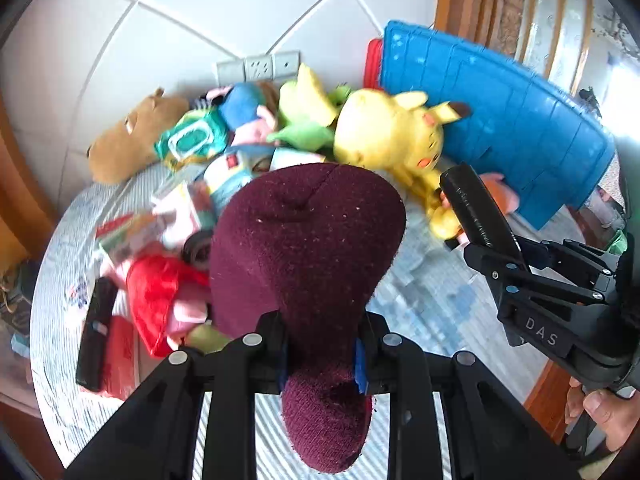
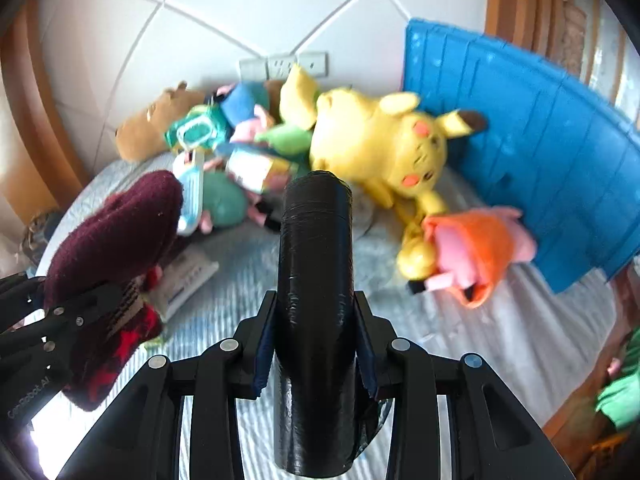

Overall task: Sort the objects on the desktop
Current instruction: 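Lift the hat with the left gripper while the right lifts the black brush, then carry the hat and black brush over the blue crate and release both inside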

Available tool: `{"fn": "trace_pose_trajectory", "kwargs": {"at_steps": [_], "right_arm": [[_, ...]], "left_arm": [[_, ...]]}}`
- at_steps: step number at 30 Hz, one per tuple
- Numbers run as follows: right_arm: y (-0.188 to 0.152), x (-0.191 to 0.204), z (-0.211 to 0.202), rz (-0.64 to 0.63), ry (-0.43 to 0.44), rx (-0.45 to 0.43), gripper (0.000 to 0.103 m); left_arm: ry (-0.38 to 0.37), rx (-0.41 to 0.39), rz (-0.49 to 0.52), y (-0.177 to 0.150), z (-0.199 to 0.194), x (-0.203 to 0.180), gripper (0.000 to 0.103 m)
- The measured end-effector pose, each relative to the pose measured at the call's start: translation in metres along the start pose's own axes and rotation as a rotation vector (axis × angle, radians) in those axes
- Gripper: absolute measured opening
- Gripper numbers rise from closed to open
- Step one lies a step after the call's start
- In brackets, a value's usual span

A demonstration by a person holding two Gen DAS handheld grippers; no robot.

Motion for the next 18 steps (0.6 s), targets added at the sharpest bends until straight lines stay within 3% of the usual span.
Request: {"fn": "trace_pose_trajectory", "kwargs": {"at_steps": [8,18], "right_arm": [[0.041,-0.027,-0.043,-0.005,0.029,-0.064,0.034],[0.08,-0.073,-0.068,-0.094,0.097,-0.097,0.034]], "left_arm": [[0.013,-0.072,0.003,0.047,-0.024,-0.032,0.023],[0.091,-0.102,-0.07,0.089,-0.031,-0.079,0.023]]}}
Point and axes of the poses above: each gripper's, at about its wrist camera, not at the fingertips, and z roughly the way its jaws point, x to its left, y to its top, the point moved 3 cm from there along z, roughly the way its jaws point, and after that the axes turned 15 degrees about z, right-handed, at the moved point
